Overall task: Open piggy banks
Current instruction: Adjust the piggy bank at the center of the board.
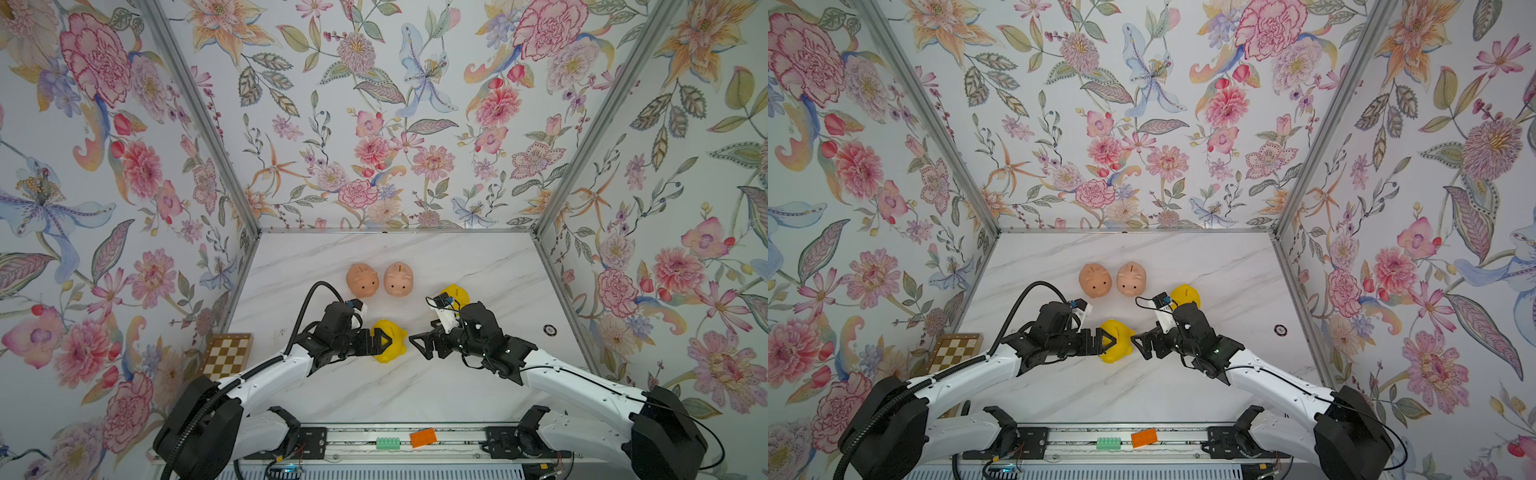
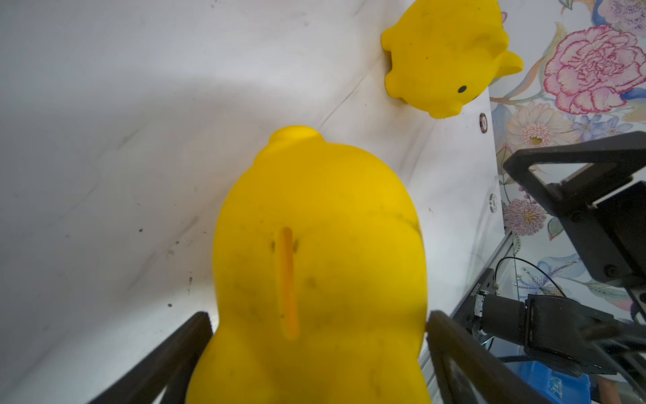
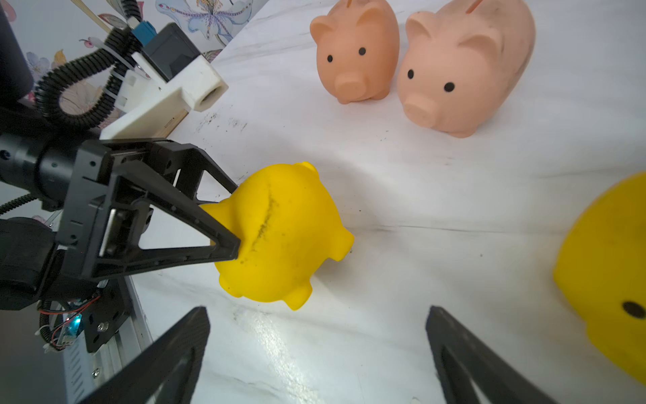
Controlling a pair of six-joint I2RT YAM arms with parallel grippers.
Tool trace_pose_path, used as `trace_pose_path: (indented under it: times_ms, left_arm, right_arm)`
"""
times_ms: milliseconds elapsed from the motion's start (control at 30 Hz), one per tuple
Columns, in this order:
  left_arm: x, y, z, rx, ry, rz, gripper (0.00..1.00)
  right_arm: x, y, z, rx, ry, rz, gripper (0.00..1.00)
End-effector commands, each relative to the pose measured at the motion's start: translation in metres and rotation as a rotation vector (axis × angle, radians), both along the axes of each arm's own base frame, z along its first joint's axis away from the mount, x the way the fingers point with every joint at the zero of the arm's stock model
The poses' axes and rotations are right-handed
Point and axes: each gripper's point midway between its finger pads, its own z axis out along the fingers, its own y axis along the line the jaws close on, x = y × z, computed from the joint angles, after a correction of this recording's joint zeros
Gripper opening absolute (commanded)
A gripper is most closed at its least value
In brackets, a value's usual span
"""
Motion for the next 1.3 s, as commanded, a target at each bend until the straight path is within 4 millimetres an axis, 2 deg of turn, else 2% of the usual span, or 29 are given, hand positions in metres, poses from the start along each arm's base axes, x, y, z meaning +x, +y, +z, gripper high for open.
trace_pose_path:
  times_ms: [0, 233, 433, 633, 833, 967, 1067, 1267]
  left_arm:
    - [0.002, 0.009, -0.004, 0.010, -0.015, 0.000, 0.99]
    - [0.016, 0.030, -0.008, 0.054, -0.029, 0.042, 0.99]
    - [0.027, 0.049, -0.017, 0.099, -0.009, 0.099, 0.99]
    - [0.035, 0.063, -0.016, 0.093, -0.005, 0.163, 0.99]
    - [0.039, 0.065, -0.012, 0.090, -0.010, 0.174, 0.99]
    - [0.046, 0.064, -0.007, 0.086, -0.028, 0.179, 0.99]
    - [0.049, 0.063, -0.005, 0.087, -0.033, 0.181, 0.99]
    - [0.053, 0.063, -0.007, 0.083, -0.034, 0.189, 0.99]
  right_arm:
    - [0.007, 0.016, 0.016, 0.040, -0.019, 0.013, 0.99]
    - [0.015, 0.026, -0.002, -0.005, -0.003, -0.012, 0.99]
    - [0.021, 0.034, -0.010, -0.014, 0.010, -0.024, 0.99]
    - [0.026, 0.037, -0.018, -0.045, 0.004, -0.023, 0.99]
    - [0.034, 0.039, -0.024, -0.063, -0.009, -0.035, 0.99]
    - [0.061, 0.025, -0.030, -0.123, -0.016, -0.194, 0.98]
    - [0.083, 0.014, -0.037, -0.200, -0.025, -0.322, 0.93]
    - [0.107, 0.018, -0.042, -0.249, -0.042, -0.388, 0.90]
